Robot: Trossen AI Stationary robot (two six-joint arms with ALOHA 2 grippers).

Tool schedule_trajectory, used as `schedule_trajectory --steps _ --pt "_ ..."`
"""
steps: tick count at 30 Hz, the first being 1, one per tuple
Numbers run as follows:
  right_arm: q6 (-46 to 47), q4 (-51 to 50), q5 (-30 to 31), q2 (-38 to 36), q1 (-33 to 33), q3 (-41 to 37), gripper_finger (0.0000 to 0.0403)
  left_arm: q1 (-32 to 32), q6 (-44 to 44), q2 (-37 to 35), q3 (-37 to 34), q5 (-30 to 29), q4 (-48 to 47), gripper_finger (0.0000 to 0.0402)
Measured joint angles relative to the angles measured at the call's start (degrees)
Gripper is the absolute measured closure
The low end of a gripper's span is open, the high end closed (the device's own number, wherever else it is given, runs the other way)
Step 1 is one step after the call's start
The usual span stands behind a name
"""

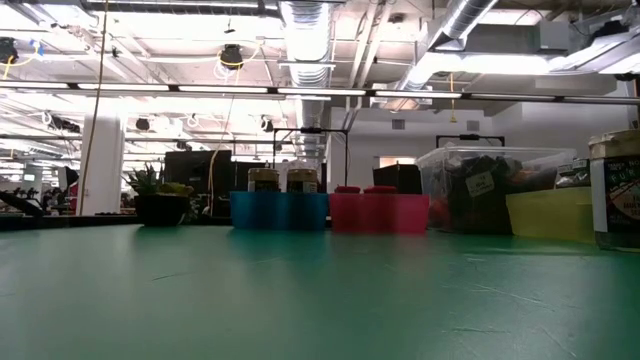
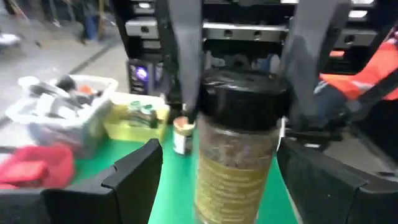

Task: Sort spices by type
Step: Put the black spice bottle into the orange bin

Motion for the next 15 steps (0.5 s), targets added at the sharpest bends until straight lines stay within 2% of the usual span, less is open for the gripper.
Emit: schedule_trajectory --steps 3,15 --pt "0.0 0.2 -0.2 0.1 0.1 0.0 0.0169 0.3 -2.5 0.2 0.1 2.8 -1.1 0.0097" --pt "1.9 0.5 -1.9 1.2 0.3 -1.2 0.0170 0.6 -1.4 4.7 0.0 4.4 -0.6 0.0097"
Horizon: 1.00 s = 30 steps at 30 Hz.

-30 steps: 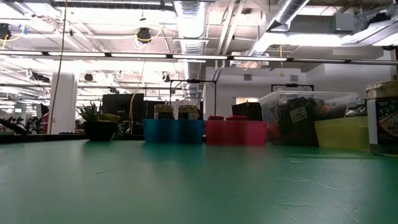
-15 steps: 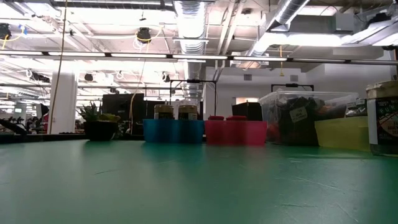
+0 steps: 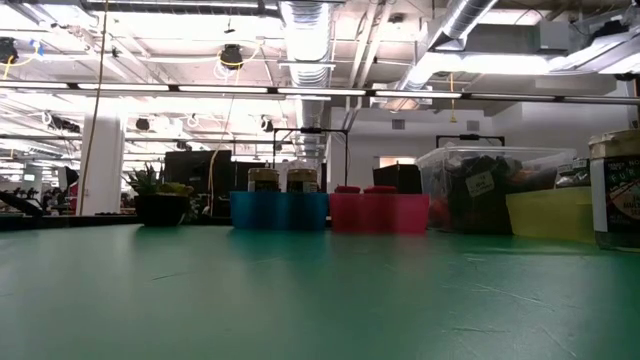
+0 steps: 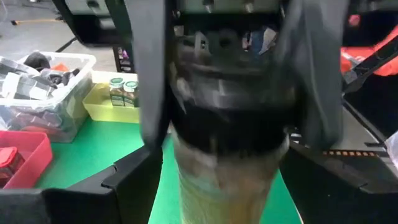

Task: Sort spices by type
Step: Put the black spice bottle into the orange bin

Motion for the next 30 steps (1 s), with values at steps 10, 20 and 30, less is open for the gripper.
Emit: schedule_trajectory --steps 10,20,30 --pt "1.5 0.0 -0.8 2.0 0.4 0.0 0.0170 0.4 -3.3 0.0 -0.1 1.3 -2.1 0.0097" --pt "1.5 0.9 -2.1 2.5 -0.2 0.0 0.0170 0.4 -2.7 0.0 -0.1 2.6 -2.7 0.0139" --pt "3.3 0.6 -2.5 3.2 -0.2 0.1 0.0147 0.3 -0.7 0.0 -0.1 4.1 -3.4 0.0212"
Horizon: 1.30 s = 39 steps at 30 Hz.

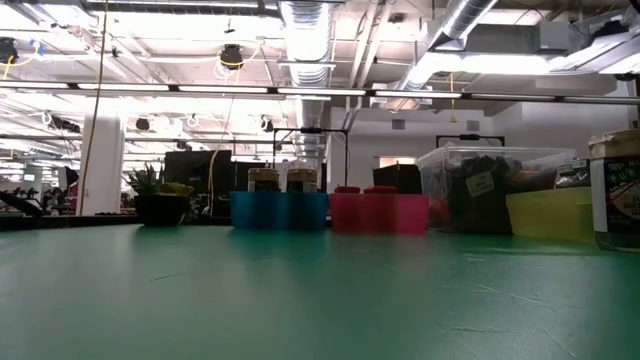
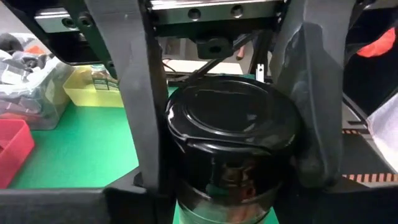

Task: Sort spices by type
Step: Put the black spice bottle into the orange bin

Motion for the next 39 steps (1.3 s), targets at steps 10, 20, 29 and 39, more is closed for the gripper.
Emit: schedule_trajectory --steps 10,20,29,39 --pt "2.6 -4.3 -2.0 -0.1 -1.6 3.1 0.0093 -0.2 -2.4 -0.3 0.0 -0.3 -0.5 0.0195" --pt "2.4 -15.5 -0.8 -0.2 -1.5 9.8 0.0081 -4.2 -8.7 -1.7 0.0 0.9 -6.8 0.0196" --pt "11.4 -28.6 0.6 -0.1 3.7 8.0 0.0081 -14.8 -18.4 -1.6 0.0 -2.6 -15.6 0.0196" --pt "21.4 -30.4 9.8 -0.1 9.5 6.1 0.0081 -31.4 -32.5 -1.8 -3.9 -20.0 -21.0 0.0196"
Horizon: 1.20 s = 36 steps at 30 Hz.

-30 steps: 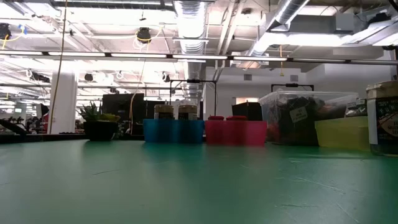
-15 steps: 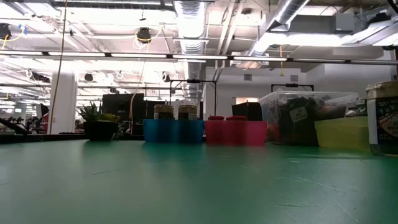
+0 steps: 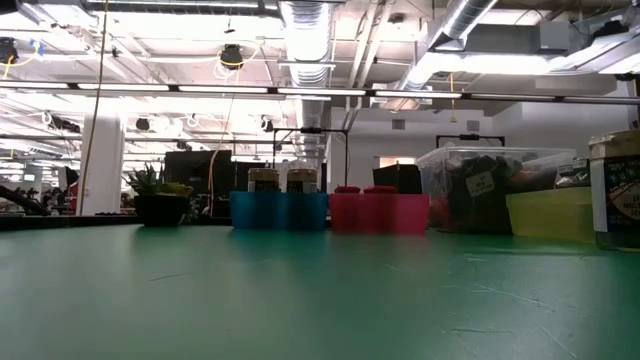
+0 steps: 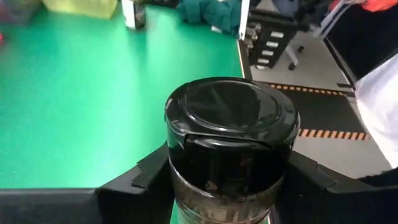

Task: Sort spices by type
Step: Put the black spice bottle into the orange bin

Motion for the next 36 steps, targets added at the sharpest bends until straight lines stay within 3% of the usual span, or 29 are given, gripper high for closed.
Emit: schedule_trajectory --steps 10,17,36 --pt "7.3 1.4 4.5 0.4 1.9 0.0 0.0081 -8.7 -16.6 -0.1 -11.7 -8.1 0.6 0.0195" --pt "8.7 8.2 6.3 2.4 2.4 0.0 0.0081 -12.2 -26.4 -0.1 -20.5 -12.4 1.9 0.0195" --pt "12.4 12.7 6.9 3.3 2.6 0.0 0.0081 -13.4 -17.8 -0.2 -38.4 -10.7 30.3 0.0195"
